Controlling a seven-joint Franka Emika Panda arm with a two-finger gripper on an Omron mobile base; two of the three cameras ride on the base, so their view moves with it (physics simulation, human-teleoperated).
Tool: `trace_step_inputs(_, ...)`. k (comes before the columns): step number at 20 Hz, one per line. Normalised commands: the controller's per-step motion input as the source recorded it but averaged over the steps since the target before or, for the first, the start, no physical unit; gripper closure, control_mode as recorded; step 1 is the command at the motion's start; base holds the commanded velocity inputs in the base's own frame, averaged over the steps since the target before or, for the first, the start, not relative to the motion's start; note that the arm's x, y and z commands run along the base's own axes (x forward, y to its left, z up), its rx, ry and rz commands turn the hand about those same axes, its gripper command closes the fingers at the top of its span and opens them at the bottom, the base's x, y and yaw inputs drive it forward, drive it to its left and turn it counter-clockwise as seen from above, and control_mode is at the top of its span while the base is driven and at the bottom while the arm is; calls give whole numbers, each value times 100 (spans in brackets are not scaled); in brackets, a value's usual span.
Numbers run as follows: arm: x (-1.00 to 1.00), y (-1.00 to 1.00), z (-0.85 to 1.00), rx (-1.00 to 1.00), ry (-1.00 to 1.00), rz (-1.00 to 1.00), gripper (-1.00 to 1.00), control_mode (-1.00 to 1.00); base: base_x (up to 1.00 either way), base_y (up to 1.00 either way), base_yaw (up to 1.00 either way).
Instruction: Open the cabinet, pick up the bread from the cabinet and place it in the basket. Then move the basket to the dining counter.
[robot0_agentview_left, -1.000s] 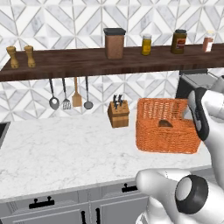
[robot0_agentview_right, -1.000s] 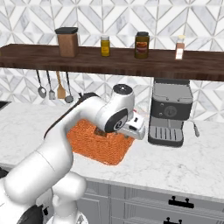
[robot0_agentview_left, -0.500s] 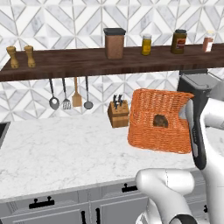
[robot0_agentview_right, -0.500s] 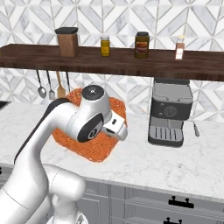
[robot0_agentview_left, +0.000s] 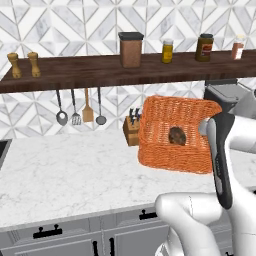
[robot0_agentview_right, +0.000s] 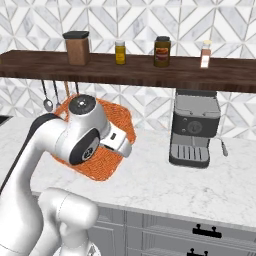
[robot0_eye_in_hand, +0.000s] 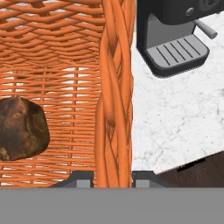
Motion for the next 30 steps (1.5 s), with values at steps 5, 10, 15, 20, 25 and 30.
trace_step_inputs(5, -10, 1, 6, 0, -1, 0, 100, 100, -56, -8, -1)
trace_step_inputs(10, 0, 0, 0, 0, 0, 0, 100, 100, -61, -69, -38)
trace_step_inputs(15, 0, 0, 0, 0, 0, 0, 100, 100, -2, -16, -93)
trace_step_inputs(20, 0, 0, 0, 0, 0, 0, 100, 100, 0, -4, -99)
trace_step_inputs(25, 0, 0, 0, 0, 0, 0, 100, 100, 0, -6, -99)
trace_step_inputs(30, 0, 0, 0, 0, 0, 0, 100, 100, 0, -4, -99)
